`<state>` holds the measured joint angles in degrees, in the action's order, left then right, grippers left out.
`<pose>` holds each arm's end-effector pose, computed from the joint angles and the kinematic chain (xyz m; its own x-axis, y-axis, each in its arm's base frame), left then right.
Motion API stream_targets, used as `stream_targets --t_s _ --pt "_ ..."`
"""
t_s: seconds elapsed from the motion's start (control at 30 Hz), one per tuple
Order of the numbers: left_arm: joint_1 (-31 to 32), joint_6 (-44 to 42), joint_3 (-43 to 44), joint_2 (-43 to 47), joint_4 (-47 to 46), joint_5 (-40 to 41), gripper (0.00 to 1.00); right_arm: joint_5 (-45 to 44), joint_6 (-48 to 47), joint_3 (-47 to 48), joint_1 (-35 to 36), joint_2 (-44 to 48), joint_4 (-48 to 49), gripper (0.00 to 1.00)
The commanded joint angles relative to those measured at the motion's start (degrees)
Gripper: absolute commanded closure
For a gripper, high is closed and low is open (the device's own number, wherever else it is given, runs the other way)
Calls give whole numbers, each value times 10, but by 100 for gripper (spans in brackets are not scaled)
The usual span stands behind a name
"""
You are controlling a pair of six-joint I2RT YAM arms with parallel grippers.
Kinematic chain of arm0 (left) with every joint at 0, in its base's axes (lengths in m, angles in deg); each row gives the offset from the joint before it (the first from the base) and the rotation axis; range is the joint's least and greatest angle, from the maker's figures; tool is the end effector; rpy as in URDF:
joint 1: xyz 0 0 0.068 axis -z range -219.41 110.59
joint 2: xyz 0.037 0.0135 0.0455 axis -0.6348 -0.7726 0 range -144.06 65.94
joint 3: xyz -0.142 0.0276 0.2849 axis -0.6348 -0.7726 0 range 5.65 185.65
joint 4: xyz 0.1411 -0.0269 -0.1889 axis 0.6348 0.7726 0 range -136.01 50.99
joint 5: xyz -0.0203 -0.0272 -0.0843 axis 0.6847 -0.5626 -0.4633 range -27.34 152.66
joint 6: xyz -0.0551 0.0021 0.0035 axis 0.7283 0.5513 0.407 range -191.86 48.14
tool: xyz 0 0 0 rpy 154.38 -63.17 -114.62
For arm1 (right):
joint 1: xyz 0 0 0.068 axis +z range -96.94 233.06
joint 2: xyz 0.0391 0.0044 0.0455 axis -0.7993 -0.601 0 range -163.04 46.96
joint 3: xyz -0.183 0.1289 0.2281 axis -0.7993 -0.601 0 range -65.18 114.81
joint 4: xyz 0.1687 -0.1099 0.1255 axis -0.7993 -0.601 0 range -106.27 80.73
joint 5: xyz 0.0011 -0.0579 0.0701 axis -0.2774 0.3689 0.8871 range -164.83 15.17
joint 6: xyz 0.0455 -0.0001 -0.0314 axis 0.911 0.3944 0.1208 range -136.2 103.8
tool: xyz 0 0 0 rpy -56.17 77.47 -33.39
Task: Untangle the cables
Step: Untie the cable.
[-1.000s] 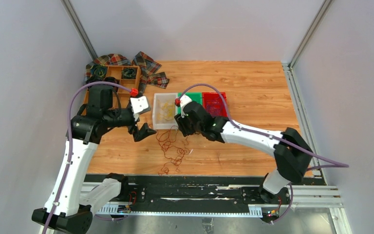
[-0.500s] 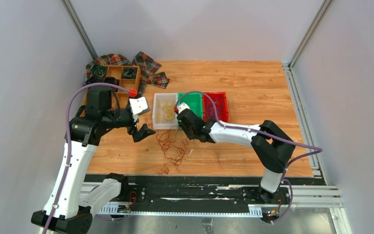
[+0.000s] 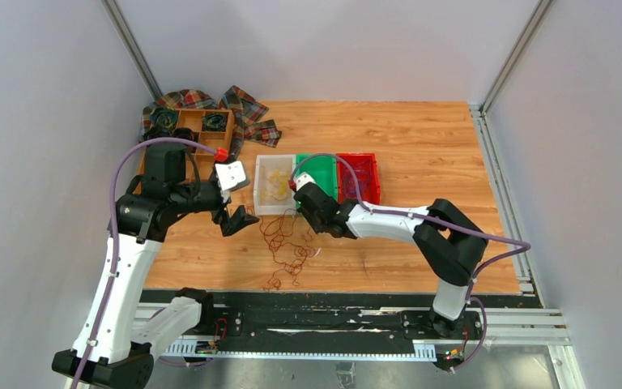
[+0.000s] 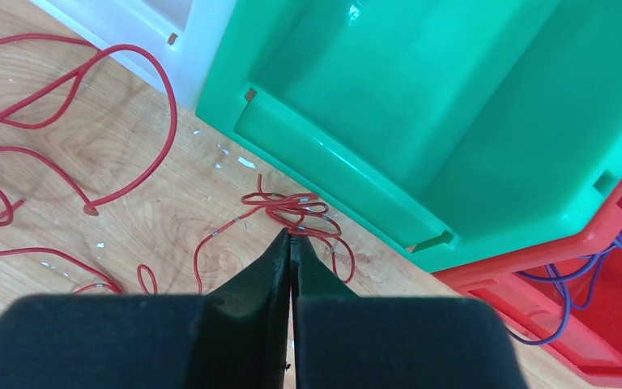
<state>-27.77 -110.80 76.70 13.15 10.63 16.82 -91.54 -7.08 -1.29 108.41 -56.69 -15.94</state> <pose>0.0915 -0.0464 0.4254 -0.0385 0.4550 -0.8897 0.9199 0.3638 0.1462 0.2228 0.3033 0.2432 -0.5139 -0.4763 -0.7135 -0.6013 0.7932 -0.0964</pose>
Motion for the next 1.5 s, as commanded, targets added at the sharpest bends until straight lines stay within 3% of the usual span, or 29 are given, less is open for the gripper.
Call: stream_targets --t_s 0.0,0.33,0.4,0.5,0.67,0.9,1.3,1.47 --pt "-4 6 6 1 -7 -6 2 -5 4 -21 -3 37 31 99" --pt "-4 4 1 4 -7 -4 2 13 17 -70 -10 91 74 99" --pt "-4 2 -2 5 -7 -5 2 15 38 -62 -15 82 57 77" --pt "-3 -2 -4 7 -7 -5 2 28 72 -55 -18 72 53 55" --pt "-3 -4 -1 7 -7 -6 2 -3 89 -13 -18 26 32 48" --pt "-3 -4 1 4 -4 -5 2 -19 67 -2 -20 -4 61 61" --pt "-4 1 4 1 -4 -5 2 20 37 -30 -25 8 118 97" --pt "-3 9 3 -3 -3 -7 2 55 27 -75 -25 63 167 99"
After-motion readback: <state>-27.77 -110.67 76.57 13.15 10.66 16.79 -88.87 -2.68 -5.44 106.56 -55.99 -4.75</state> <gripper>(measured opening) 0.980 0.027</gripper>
